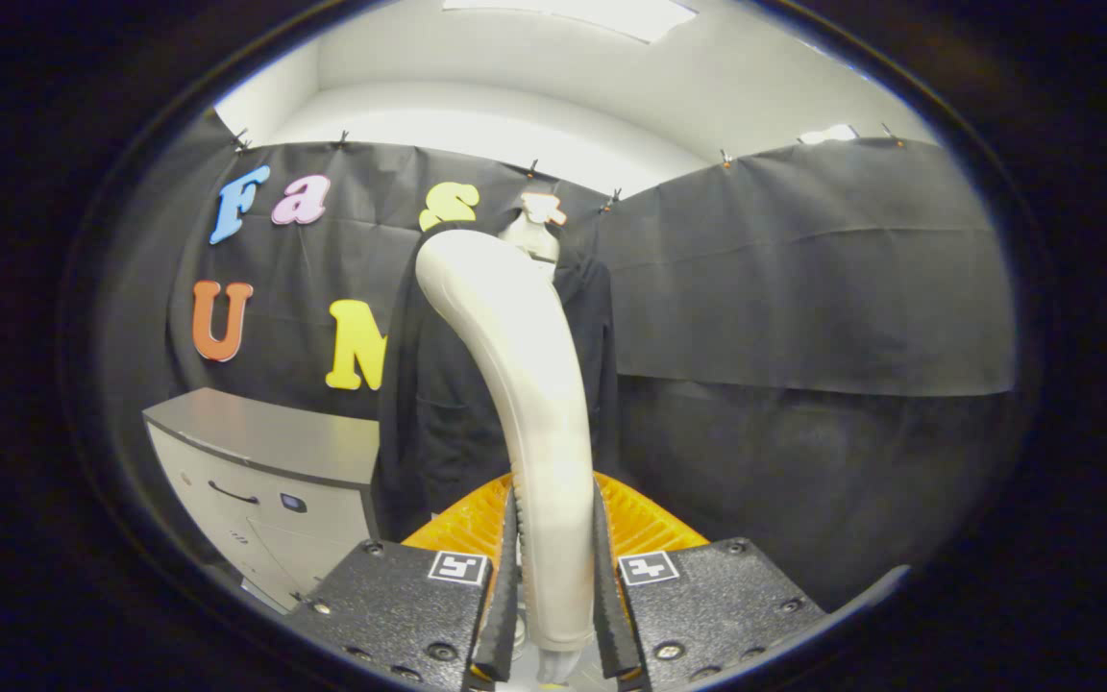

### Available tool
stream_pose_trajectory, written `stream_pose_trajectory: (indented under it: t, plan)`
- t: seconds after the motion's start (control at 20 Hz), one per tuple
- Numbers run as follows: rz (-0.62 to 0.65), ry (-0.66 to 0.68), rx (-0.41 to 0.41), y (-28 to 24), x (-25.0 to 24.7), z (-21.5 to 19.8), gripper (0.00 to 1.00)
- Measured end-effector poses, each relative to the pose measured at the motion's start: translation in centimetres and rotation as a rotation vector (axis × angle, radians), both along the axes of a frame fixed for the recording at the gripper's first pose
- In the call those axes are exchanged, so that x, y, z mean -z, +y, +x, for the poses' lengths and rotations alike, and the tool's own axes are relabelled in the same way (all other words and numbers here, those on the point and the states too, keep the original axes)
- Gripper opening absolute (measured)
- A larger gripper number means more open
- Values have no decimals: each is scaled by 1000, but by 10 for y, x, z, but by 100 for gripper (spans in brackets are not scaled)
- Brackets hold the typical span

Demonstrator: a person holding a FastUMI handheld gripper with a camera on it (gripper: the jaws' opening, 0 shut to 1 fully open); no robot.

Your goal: Iron the clothes twice with a garment steamer, once on the left side and once on the right side.

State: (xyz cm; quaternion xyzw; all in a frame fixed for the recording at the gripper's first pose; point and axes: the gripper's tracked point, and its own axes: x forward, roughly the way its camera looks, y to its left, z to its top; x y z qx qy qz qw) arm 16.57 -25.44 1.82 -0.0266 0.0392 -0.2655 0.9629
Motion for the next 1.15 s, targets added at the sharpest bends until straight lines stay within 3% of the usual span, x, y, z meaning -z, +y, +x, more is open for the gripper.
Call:
stream_pose_trajectory:
  t: [0.65, 1.15]
  plan:
    - [6, -24, -109, -8, 0, -9, 37]
    - [38, -15, -181, -50, 16, -13, 37]
